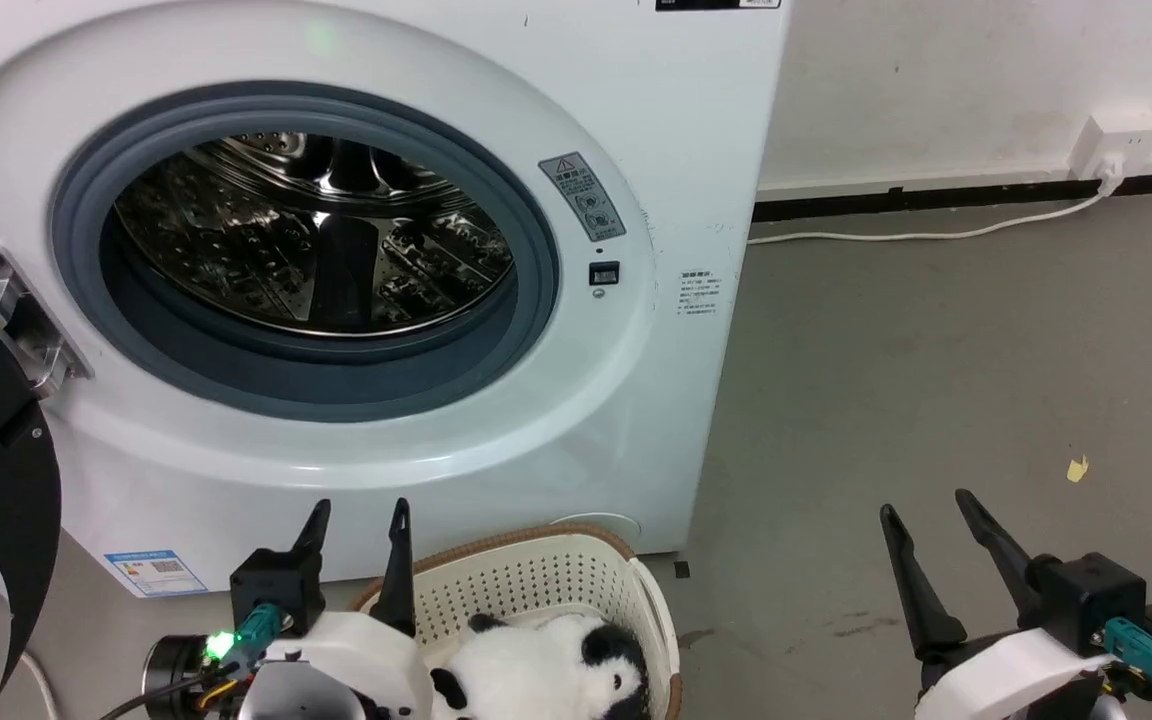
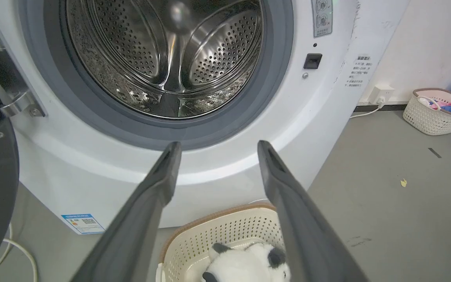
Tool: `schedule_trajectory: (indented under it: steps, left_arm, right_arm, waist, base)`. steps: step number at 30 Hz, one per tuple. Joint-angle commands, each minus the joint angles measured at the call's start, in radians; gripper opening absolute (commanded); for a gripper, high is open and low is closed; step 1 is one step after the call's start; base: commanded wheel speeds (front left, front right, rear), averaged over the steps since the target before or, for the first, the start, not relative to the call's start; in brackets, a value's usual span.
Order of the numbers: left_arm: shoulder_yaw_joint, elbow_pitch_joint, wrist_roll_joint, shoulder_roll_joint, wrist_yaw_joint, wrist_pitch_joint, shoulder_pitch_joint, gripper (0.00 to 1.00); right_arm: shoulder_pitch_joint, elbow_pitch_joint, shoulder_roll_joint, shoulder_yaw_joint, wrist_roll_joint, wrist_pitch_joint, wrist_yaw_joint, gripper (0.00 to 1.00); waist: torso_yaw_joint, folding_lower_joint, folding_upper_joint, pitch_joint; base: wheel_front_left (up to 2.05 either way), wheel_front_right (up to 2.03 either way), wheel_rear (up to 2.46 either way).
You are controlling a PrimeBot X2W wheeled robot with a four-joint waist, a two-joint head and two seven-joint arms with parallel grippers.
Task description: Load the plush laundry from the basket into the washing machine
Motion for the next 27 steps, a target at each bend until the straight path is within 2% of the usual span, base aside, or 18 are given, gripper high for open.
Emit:
schedule_trajectory:
  steps: [1,14,27]
  left_arm:
    - [-0.007,0.011,-0.011,0.005,0.008,0.007,-0.022,1.00]
    - [-0.049,0.135,-0.079,0.009,0.020,0.111,-0.082,1.00]
    - [-0.090,0.280,-0.142,0.003,0.035,0.146,-0.152,1.00]
  right_arm:
    - [0.014,0.001,0.001,-0.003,0.014,-0.010,0.000,1.00]
    - [0.008,0.007,0.001,-0.010,0.048,-0.034,0.000,1.00]
    - [-0.009,0.009,0.001,-0.016,0.082,-0.058,0.000,1.00]
  waist:
    - [-0.002,0.0000,-0.0001,0.005]
    - [-0.028,0.0000,-0.0001,0.048]
    - [-0.055,0.0000,-0.0001,0.112]
  base:
    - [0.00,0.00,0.00]
    - [0.00,0.00,0.00]
    - [0.00,0.00,0.00]
